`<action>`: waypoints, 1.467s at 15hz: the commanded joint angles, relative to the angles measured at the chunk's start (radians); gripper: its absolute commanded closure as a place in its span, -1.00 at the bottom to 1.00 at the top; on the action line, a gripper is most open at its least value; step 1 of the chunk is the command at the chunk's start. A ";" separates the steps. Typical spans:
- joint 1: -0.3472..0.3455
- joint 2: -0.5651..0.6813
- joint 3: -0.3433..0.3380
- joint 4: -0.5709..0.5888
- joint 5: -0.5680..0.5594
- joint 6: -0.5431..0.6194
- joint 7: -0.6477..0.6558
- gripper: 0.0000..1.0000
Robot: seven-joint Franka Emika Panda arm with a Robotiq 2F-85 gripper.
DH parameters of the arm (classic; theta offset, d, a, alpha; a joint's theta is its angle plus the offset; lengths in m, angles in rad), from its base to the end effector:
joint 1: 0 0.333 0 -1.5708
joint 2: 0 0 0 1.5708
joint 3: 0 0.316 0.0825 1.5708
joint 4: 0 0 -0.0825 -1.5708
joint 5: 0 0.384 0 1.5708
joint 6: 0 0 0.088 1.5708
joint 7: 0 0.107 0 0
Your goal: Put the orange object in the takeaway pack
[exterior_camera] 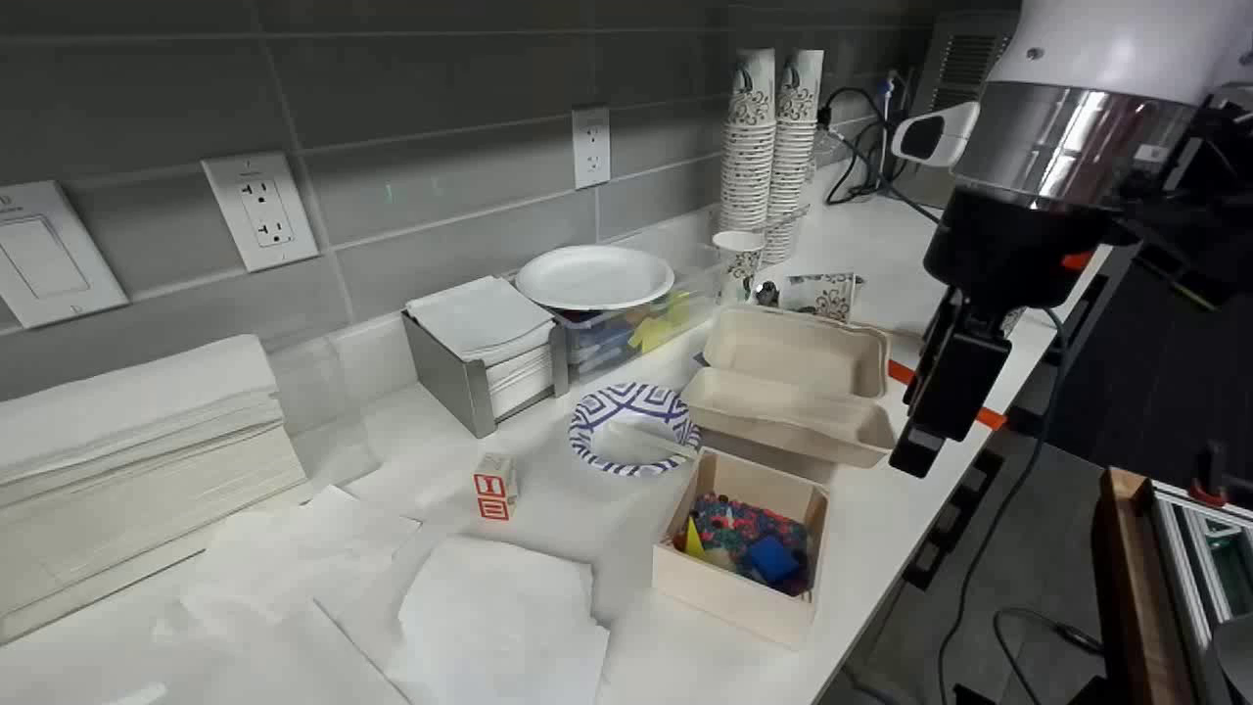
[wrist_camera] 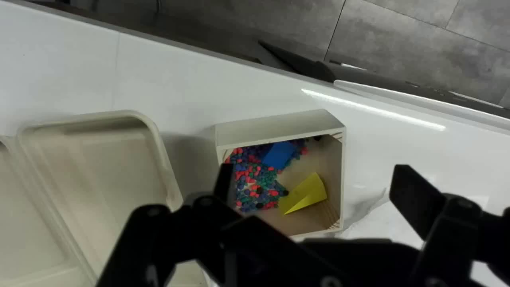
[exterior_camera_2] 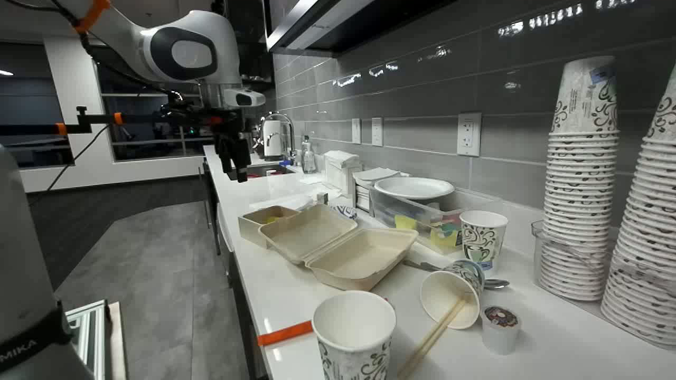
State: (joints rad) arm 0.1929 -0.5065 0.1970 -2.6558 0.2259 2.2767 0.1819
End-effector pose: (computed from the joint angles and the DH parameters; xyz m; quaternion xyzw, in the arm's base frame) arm 0.3571 0.1505 0.4100 -0.9968 -0.0266 -0.0484 0.0580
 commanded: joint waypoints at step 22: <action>-0.072 0.030 0.003 0.002 -0.076 0.077 0.057 -1.00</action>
State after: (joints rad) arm 0.1837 -0.5052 0.1955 -2.6554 0.2175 2.2879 0.1833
